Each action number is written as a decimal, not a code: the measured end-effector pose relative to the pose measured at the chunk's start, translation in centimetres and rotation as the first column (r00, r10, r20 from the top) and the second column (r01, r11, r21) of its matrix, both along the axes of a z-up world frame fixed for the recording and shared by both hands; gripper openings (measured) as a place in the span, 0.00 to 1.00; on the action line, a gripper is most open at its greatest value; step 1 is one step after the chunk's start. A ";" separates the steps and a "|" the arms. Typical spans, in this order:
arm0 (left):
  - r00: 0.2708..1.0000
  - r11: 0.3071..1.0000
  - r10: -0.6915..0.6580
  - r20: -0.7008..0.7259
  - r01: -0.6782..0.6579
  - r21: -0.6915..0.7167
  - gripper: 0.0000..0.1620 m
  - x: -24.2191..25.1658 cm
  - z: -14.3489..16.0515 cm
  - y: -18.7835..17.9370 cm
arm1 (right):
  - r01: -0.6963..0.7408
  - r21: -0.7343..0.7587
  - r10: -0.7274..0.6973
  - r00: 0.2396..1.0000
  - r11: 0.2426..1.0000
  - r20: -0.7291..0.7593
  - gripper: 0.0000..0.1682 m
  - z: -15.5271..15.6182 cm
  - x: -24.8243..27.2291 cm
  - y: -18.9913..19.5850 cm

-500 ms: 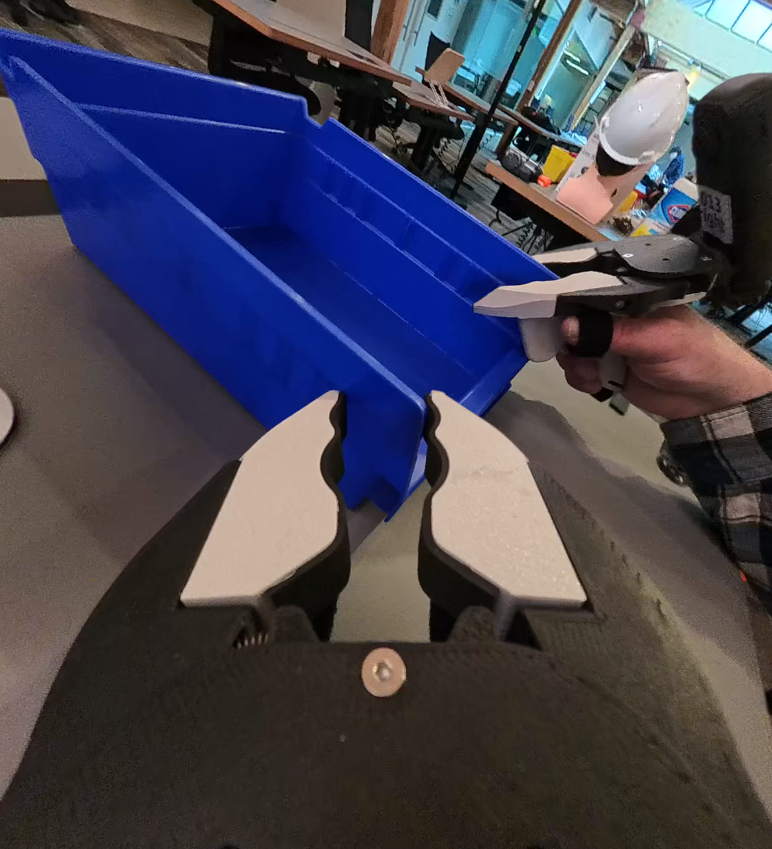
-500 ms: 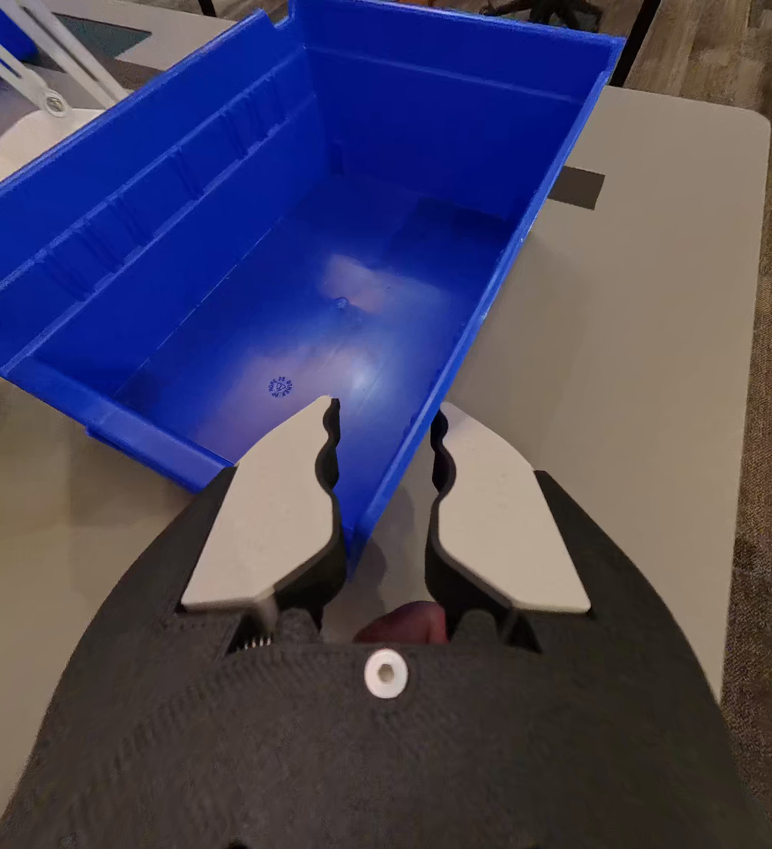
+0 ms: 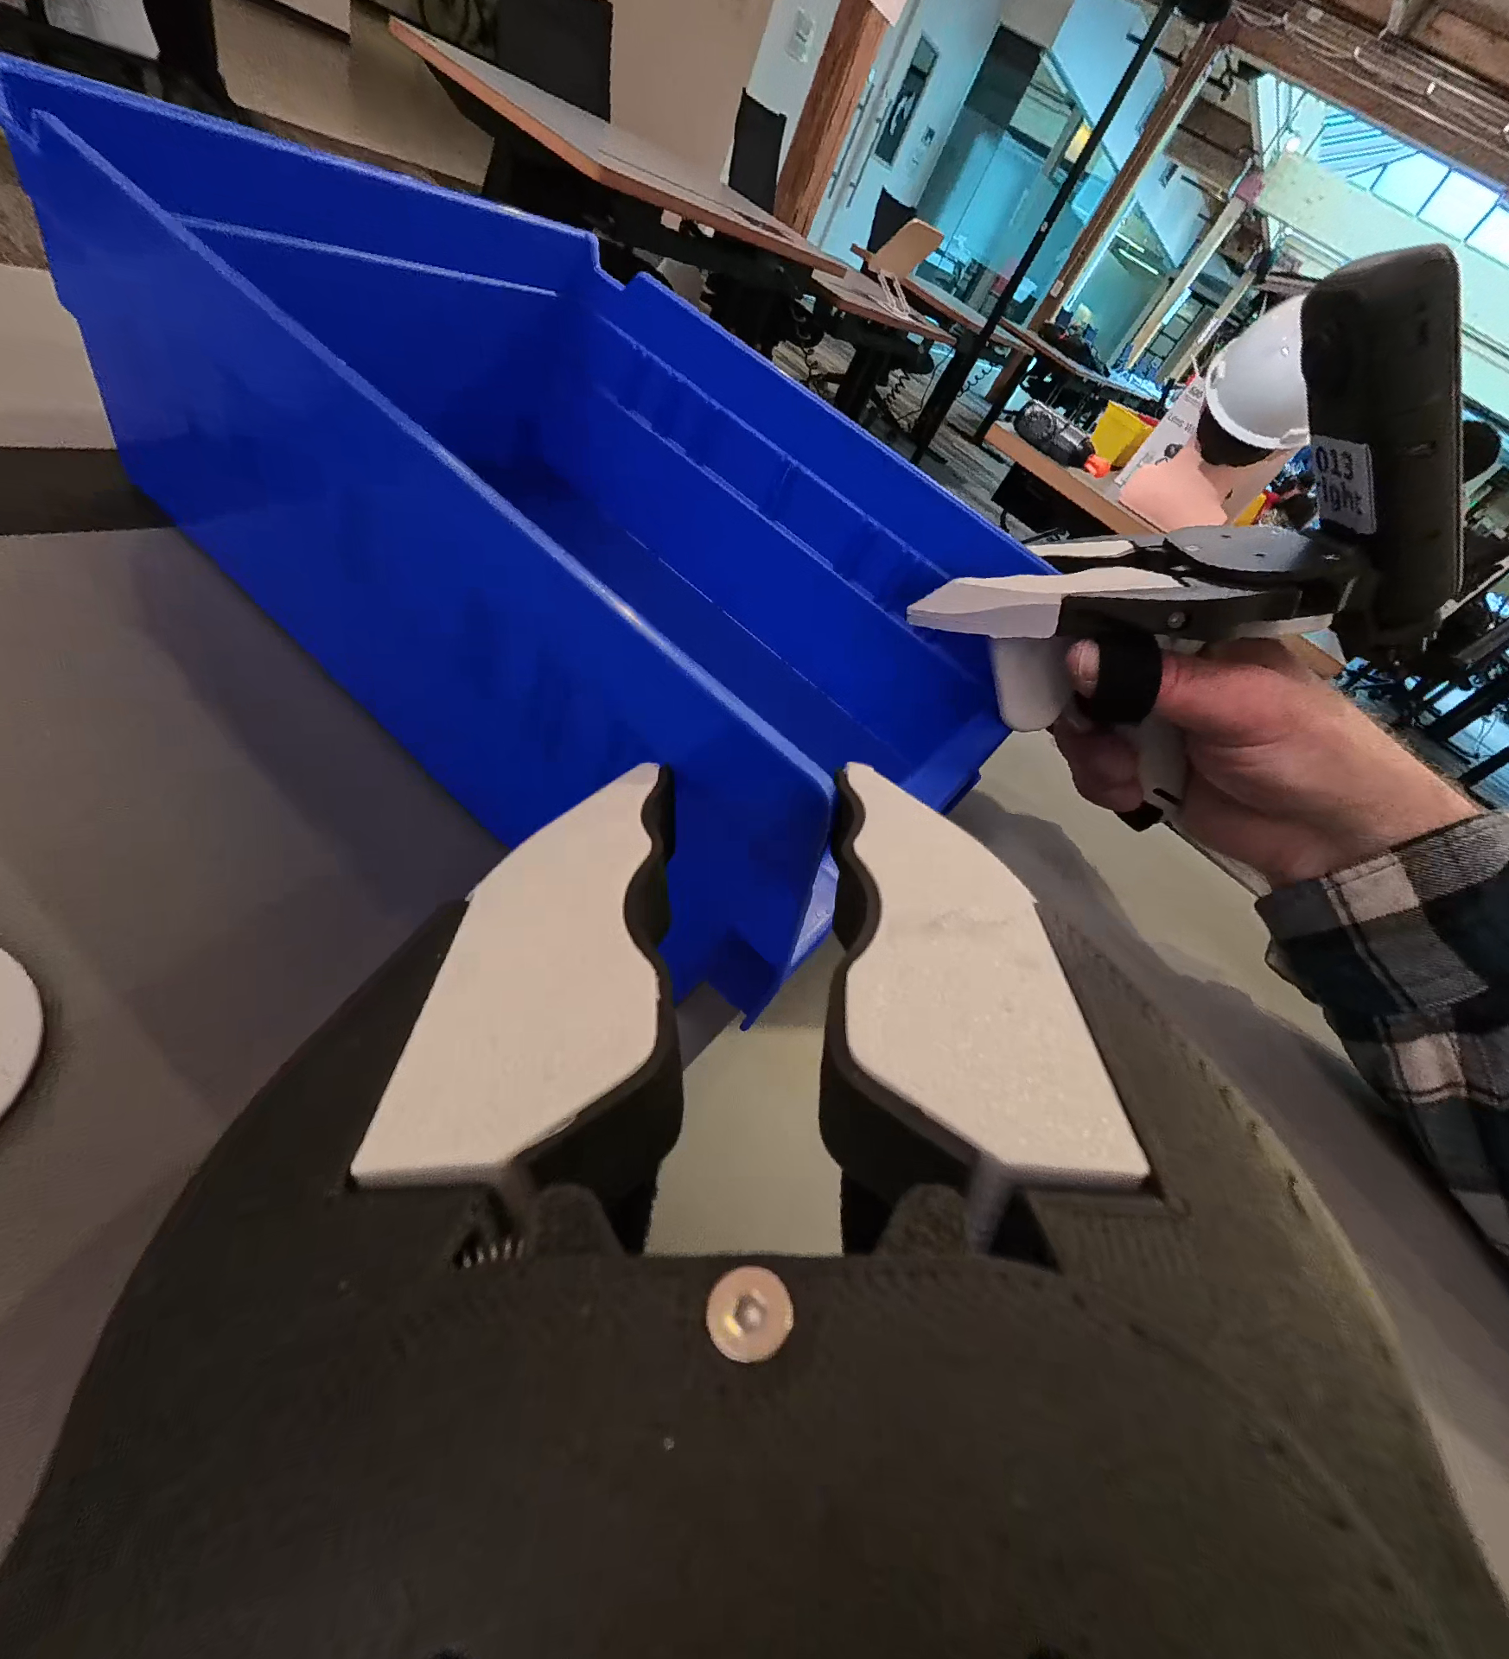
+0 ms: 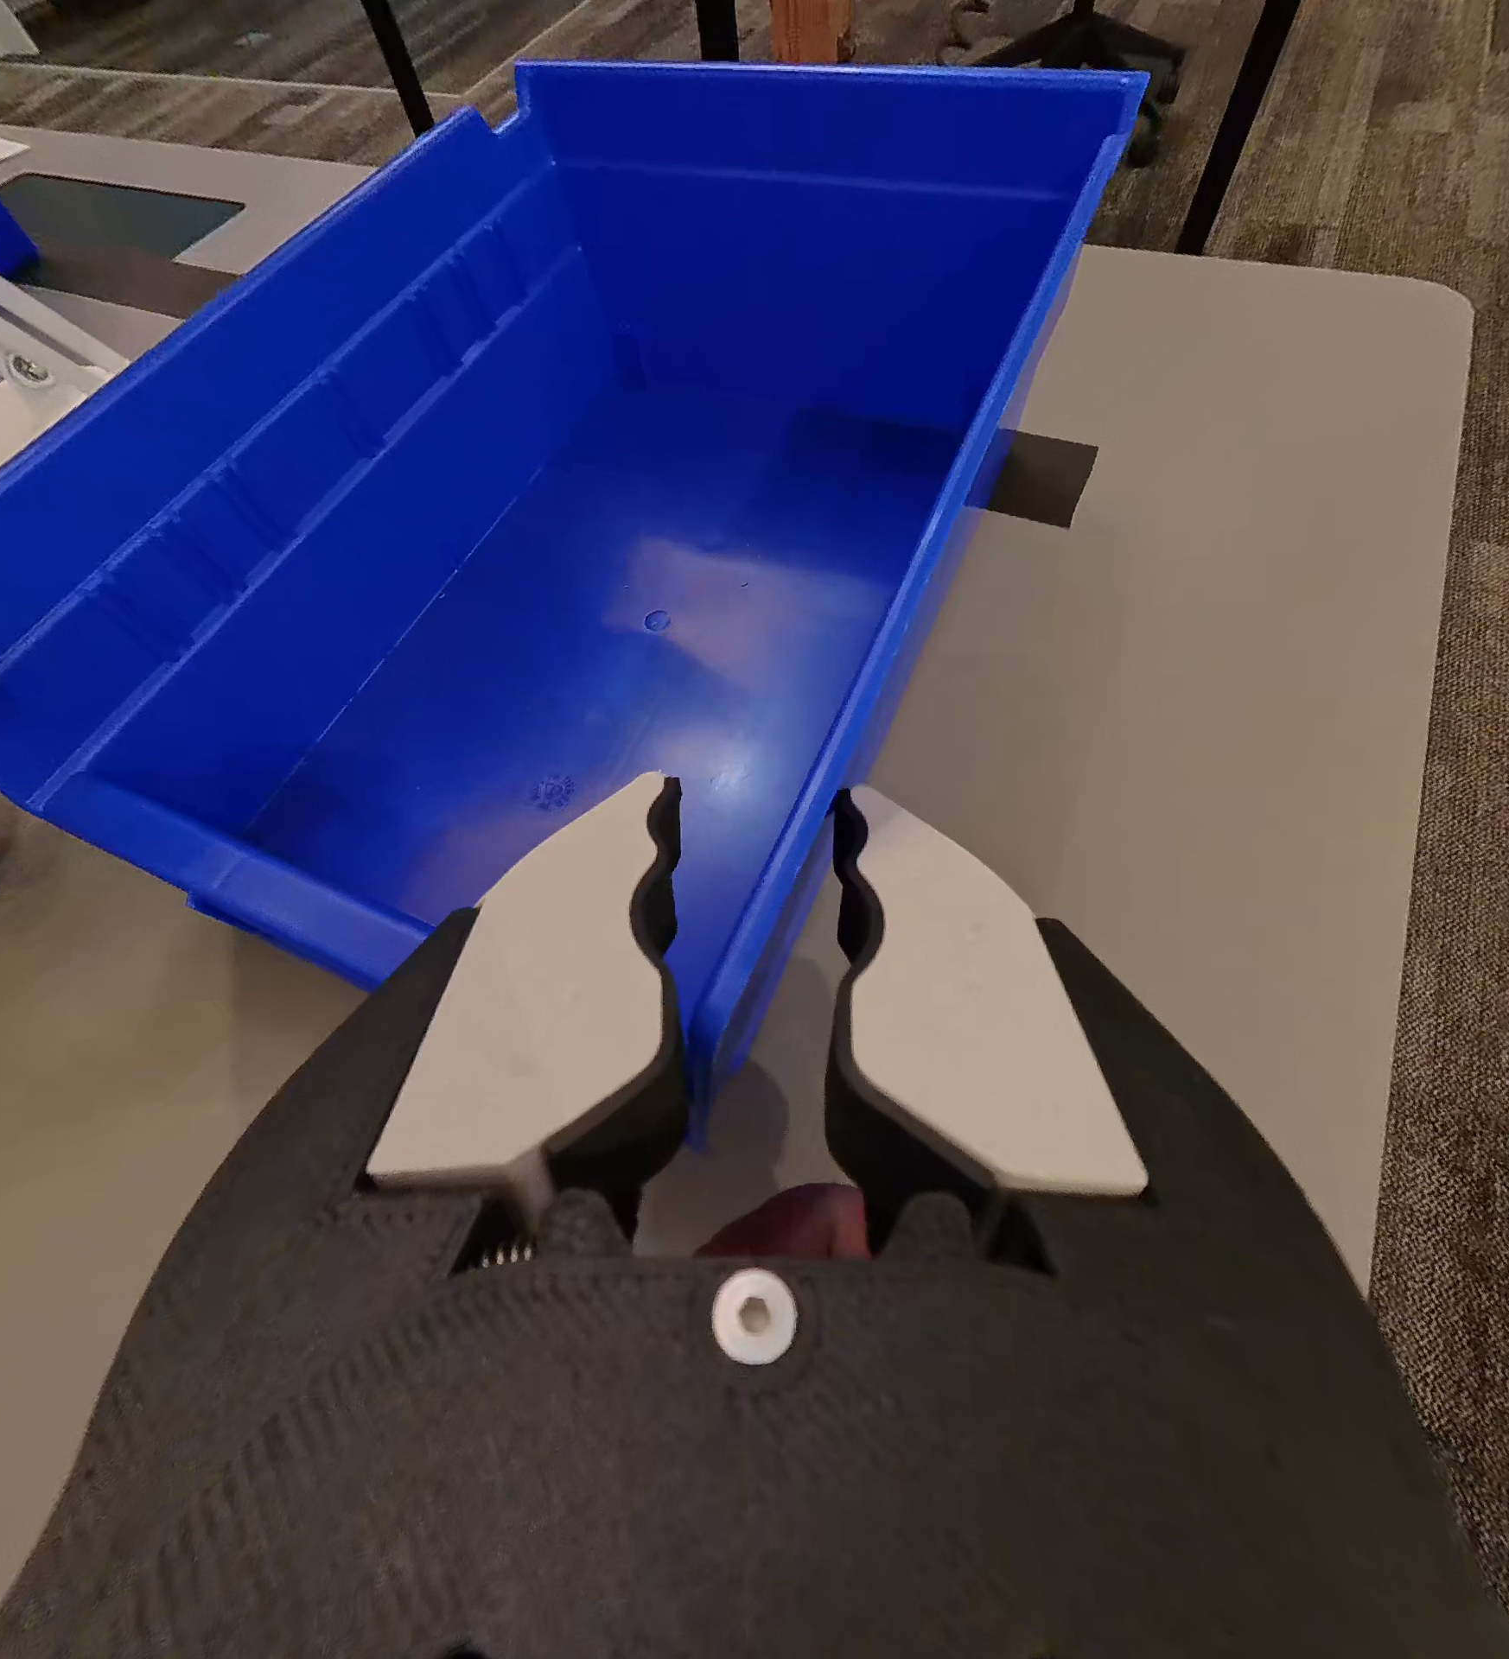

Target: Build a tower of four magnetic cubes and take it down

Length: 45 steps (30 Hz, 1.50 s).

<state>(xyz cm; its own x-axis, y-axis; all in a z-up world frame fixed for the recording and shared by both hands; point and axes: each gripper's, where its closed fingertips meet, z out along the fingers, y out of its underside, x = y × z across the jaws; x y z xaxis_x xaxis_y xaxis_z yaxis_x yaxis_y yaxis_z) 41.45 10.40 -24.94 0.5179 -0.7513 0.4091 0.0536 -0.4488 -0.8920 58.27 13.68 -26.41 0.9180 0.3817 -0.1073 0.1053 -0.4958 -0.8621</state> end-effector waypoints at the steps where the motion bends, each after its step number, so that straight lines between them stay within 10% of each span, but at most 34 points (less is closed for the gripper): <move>1: 1.000 1.000 -0.002 0.003 0.002 0.004 0.20 0.0 0.0 0.0 | 0.001 0.003 -0.001 1.000 1.000 -0.005 0.20 0.0 0.0 0.0; 8: 0.998 0.997 0.019 0.064 -0.023 0.077 0.31 -1.9 1.8 -0.4 | 0.075 0.138 -0.086 0.993 0.988 0.076 0.32 2.0 1.3 -1.2; 12: 0.999 0.975 0.047 0.017 -0.050 0.218 0.29 -5.5 3.6 -1.9 | 0.144 0.479 -0.274 0.938 0.866 0.212 0.21 9.3 1.9 -4.4; 17: 0.978 0.923 0.155 -0.141 -0.093 0.373 0.17 -13.3 3.0 -3.7 | -0.111 0.697 -0.084 0.967 0.709 0.239 0.04 13.8 -10.2 -10.3; 19: 0.952 0.897 0.239 -0.189 -0.142 0.418 0.00 -17.4 2.4 -3.7 | -0.200 0.692 0.050 0.972 0.694 0.230 0.00 13.5 -16.9 -12.1; 28: 0.812 0.807 0.521 -0.262 -0.370 0.460 0.00 -31.7 1.9 0.0 | -0.416 0.497 0.312 0.907 0.761 0.281 0.00 6.7 -37.5 -9.2; 45: 0.689 0.795 0.581 -0.434 -0.367 0.482 0.00 -30.2 -1.0 5.9 | -0.273 0.368 0.167 0.941 0.889 0.294 0.00 0.5 -41.8 1.5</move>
<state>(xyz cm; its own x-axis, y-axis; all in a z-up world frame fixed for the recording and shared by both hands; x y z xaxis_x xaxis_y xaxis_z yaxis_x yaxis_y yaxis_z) 11.25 16.33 -25.91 0.8881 -0.3676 -0.2758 -0.3562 -0.1713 -0.9186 16.44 15.14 -25.90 0.7813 0.5383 0.3159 0.4067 -0.0551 -0.9119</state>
